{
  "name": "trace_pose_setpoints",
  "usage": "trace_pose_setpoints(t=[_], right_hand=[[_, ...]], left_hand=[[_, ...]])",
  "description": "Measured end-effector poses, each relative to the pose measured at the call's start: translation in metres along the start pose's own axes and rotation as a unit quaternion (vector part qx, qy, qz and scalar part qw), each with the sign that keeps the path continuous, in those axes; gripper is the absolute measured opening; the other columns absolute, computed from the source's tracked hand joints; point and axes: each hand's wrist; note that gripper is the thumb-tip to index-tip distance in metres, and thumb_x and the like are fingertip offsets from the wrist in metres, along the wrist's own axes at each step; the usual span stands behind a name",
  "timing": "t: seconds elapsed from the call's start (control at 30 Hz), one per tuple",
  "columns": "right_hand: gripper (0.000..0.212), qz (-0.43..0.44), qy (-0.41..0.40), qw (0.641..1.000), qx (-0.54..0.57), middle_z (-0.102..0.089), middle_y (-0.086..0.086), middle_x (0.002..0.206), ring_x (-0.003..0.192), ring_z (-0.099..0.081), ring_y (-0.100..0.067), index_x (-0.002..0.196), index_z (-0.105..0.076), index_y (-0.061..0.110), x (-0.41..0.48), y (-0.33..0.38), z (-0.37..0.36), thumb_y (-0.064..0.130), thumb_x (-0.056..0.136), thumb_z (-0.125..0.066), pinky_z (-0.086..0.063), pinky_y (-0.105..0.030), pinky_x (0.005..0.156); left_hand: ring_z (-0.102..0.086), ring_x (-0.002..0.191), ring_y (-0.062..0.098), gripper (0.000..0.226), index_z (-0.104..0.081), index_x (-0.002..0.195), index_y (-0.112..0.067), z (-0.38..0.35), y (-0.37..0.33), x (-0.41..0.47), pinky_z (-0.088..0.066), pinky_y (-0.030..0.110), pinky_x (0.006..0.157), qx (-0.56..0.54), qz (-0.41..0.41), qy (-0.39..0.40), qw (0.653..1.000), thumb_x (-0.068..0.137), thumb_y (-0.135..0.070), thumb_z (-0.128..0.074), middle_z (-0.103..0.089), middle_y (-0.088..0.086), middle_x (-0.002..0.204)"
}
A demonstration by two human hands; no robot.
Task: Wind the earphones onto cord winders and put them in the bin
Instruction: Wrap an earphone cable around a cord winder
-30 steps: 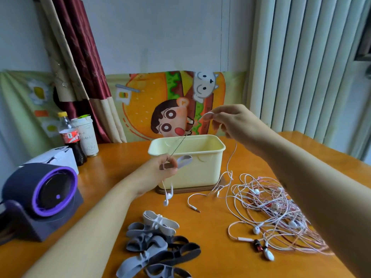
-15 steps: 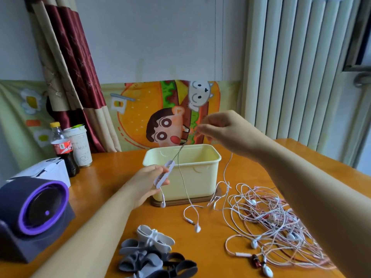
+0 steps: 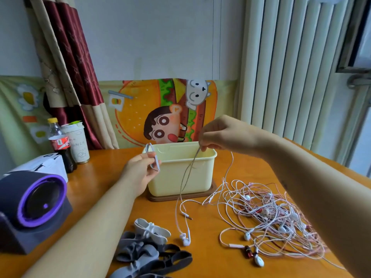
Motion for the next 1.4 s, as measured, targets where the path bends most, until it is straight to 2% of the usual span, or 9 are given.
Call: trace_pose_setpoints(t=[0.13,0.2,0.4,0.6,0.73,0.87,1.03,1.23,1.4], right_hand=[[0.020,0.015,-0.071,0.997,-0.016,-0.071,-0.002,0.081,0.074,-0.064,-0.010,0.083,-0.072,0.013,0.007,-0.004,0.006,0.028,0.090,-0.060,-0.051,-0.025,0.064],[0.018,0.037,-0.065,0.997,-0.025,-0.066,0.003,0.071,0.060,-0.057,0.000,0.078,-0.071,0.015,0.010,-0.005,0.007,0.030,0.087,-0.065,-0.041,-0.013,0.053],[0.030,0.061,-0.089,0.994,-0.006,-0.064,-0.005,0.067,0.056,-0.049,-0.004,0.085,-0.072,0.005,0.031,-0.013,0.001,0.034,0.087,-0.064,-0.036,-0.016,0.050],[0.023,0.039,-0.070,0.996,0.042,-0.050,0.010,0.051,0.043,-0.041,0.002,0.074,-0.066,0.017,0.046,-0.033,-0.020,0.032,0.090,-0.060,-0.033,-0.010,0.045],[0.026,0.018,-0.065,0.996,0.066,-0.050,0.012,0.048,0.043,-0.041,0.002,0.084,-0.068,0.008,0.055,-0.044,-0.034,0.031,0.092,-0.059,-0.033,-0.012,0.047],[0.024,0.027,-0.087,0.993,0.078,-0.047,0.015,0.041,0.040,-0.037,0.002,0.080,-0.067,0.010,0.060,-0.042,-0.037,0.031,0.091,-0.061,-0.029,-0.009,0.043],[0.029,0.064,-0.129,0.988,0.060,-0.041,0.013,0.049,0.041,-0.035,0.001,0.084,-0.068,0.001,0.066,-0.027,-0.031,0.030,0.090,-0.063,-0.026,-0.009,0.042],[0.026,0.107,-0.179,0.977,0.051,-0.046,0.012,0.052,0.039,-0.038,0.002,0.081,-0.066,0.007,0.075,-0.005,-0.015,0.031,0.090,-0.063,-0.028,-0.008,0.042],[0.026,0.119,-0.206,0.970,0.052,-0.044,0.013,0.043,0.036,-0.040,0.002,0.081,-0.065,0.004,0.081,0.006,-0.004,0.027,0.091,-0.062,-0.027,-0.007,0.040]], left_hand=[[-0.063,0.078,0.012,0.023,-0.065,0.091,-0.012,0.002,-0.016,-0.012,-0.051,0.019,0.061,0.240,-0.133,0.065,0.959,0.097,0.003,-0.048,-0.066,0.014,0.098],[-0.066,0.076,0.005,0.021,-0.066,0.100,-0.013,-0.001,-0.022,-0.018,-0.050,0.016,0.058,0.276,-0.140,0.116,0.944,0.098,0.000,-0.048,-0.068,0.008,0.099],[-0.063,0.066,0.011,0.038,-0.057,0.128,-0.029,-0.017,-0.013,-0.025,-0.048,0.020,0.053,0.091,-0.007,0.226,0.970,0.097,-0.007,-0.053,-0.070,0.005,0.105],[-0.059,0.061,0.012,0.039,-0.069,0.107,-0.011,-0.024,0.007,-0.019,-0.050,0.023,0.052,-0.003,0.109,0.268,0.957,0.095,0.008,-0.038,-0.073,0.009,0.097],[-0.059,0.065,0.012,0.035,-0.065,0.119,-0.011,-0.017,0.012,-0.015,-0.048,0.023,0.053,-0.006,0.133,0.277,0.952,0.098,-0.004,-0.039,-0.072,0.009,0.103],[-0.051,0.072,0.006,0.034,-0.065,0.119,-0.023,-0.011,0.013,-0.015,-0.043,0.021,0.058,0.177,0.011,0.258,0.950,0.087,-0.033,-0.058,-0.072,-0.006,0.102],[-0.054,0.072,-0.001,0.023,-0.062,0.114,-0.036,-0.011,0.005,-0.016,-0.044,0.017,0.063,0.336,-0.157,0.236,0.898,0.097,-0.021,-0.055,-0.068,-0.010,0.101],[-0.049,0.059,-0.007,0.027,-0.064,0.100,-0.046,-0.015,-0.005,-0.021,-0.043,0.011,0.061,0.369,-0.220,0.258,0.865,0.094,-0.020,-0.060,-0.057,-0.012,0.084],[-0.052,0.061,-0.019,0.018,-0.068,0.110,-0.018,-0.021,-0.002,-0.022,-0.037,0.002,0.059,0.381,-0.210,0.258,0.863,0.094,-0.014,-0.060,-0.061,-0.036,0.068]])
Point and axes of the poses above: each hand's wrist, its own x-axis towards the middle knuckle, its own z-axis out of the back of the hand, y = z × x
